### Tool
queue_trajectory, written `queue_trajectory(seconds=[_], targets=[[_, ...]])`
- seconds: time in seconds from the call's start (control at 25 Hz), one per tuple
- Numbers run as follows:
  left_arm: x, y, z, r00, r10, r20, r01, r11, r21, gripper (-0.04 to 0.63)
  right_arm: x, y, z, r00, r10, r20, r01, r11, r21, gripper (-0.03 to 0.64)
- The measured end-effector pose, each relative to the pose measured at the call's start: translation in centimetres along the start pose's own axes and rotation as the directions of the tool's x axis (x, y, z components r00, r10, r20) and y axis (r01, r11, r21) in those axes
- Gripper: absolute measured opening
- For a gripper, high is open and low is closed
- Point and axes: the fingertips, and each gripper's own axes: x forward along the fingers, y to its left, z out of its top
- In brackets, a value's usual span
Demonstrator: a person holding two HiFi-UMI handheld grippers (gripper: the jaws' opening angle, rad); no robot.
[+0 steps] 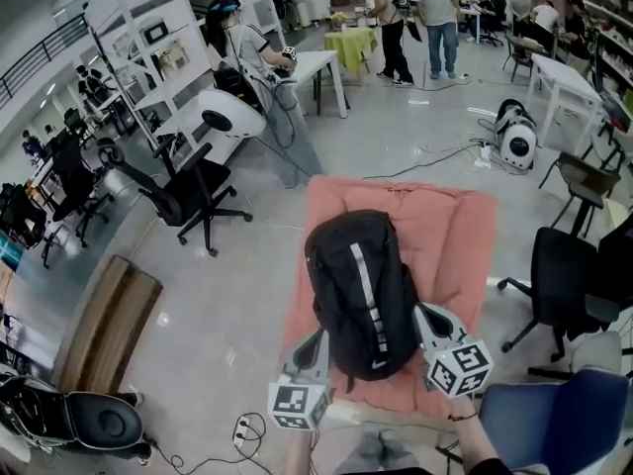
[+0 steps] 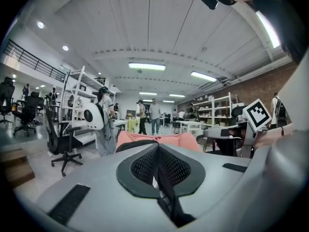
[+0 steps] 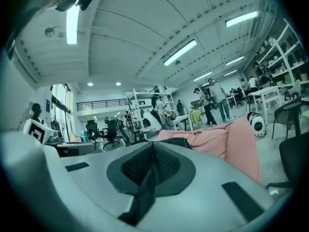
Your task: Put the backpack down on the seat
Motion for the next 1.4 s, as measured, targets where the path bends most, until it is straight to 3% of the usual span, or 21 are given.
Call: queue_trajectory(seconds=[0.24,0.44,0.64,0.96,1.4], targets=[[-4.5,-2.6,3.0,0.998,-0.043,0.044,0.042,0.999,0.022,0.014,-5.1,2.7,3.8,0.997,0.042,0.070,-0.041,0.999,-0.015,0.012],[-8.7,-2.1,4.4,0.997,-0.034,0.072,0.034,0.999,0.005,0.014,-8.5,5.9,5.4,0.992,0.058,0.113,-0.054,0.998,-0.033,0.012],[-10.9,-3.0,5.5,0.994,-0.014,0.112,0.013,1.000,0.010,0.014,-11.7,6.1,6.8,0.987,0.044,0.154,-0.036,0.998,-0.057,0.012],[-13.5,-2.5,7.8,0.987,0.002,0.161,-0.008,0.999,0.040,0.014,-13.8,7.2,8.8,0.977,0.037,0.208,-0.020,0.996,-0.083,0.012],[-15.3,-1.7,7.8,0.983,0.052,0.174,-0.061,0.997,0.050,0.014,-14.7,7.2,8.4,0.974,0.011,0.228,0.009,0.996,-0.084,0.012]])
